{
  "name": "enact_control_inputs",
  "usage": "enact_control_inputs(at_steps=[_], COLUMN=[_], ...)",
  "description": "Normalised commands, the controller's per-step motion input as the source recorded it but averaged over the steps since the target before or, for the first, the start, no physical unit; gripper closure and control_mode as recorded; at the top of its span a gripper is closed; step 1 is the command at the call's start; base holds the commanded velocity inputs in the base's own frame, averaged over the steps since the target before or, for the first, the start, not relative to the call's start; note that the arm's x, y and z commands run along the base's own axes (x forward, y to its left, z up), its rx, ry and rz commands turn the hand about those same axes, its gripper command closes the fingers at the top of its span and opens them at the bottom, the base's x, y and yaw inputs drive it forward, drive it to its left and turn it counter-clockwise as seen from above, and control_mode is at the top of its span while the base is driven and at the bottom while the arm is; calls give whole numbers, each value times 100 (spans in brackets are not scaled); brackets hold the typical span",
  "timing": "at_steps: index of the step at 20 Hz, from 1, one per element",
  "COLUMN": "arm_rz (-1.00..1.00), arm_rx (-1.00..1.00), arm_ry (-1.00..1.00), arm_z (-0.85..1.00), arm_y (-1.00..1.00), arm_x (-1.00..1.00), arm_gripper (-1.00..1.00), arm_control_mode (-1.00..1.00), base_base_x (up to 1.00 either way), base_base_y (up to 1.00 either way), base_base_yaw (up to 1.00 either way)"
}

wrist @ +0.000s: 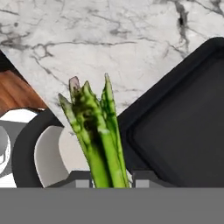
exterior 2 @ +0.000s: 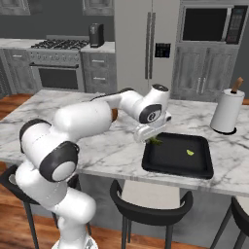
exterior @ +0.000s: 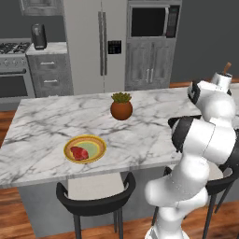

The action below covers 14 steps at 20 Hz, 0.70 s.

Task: Create a steak meal by picking up the steak and asparagus from the tray and placing them on the plate. Leave the lemon wedge on the tray.

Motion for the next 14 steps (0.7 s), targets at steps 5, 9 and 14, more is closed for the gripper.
enact_control_inputs(at_steps=[5, 9, 14], arm_rz=[-18, -31, -33], arm_rx=[0, 0, 0], arm_ry=[-11, -3, 0], arm_z=[35, 63, 57], arm_y=[100, 100, 100], arm_x=[-39, -41, -34], arm_gripper=[100, 100, 100], arm_control_mode=[-100, -100, -100], base_base_x=[0, 0, 0], base_base_y=[0, 0, 0], base_base_yaw=[0, 0, 0])
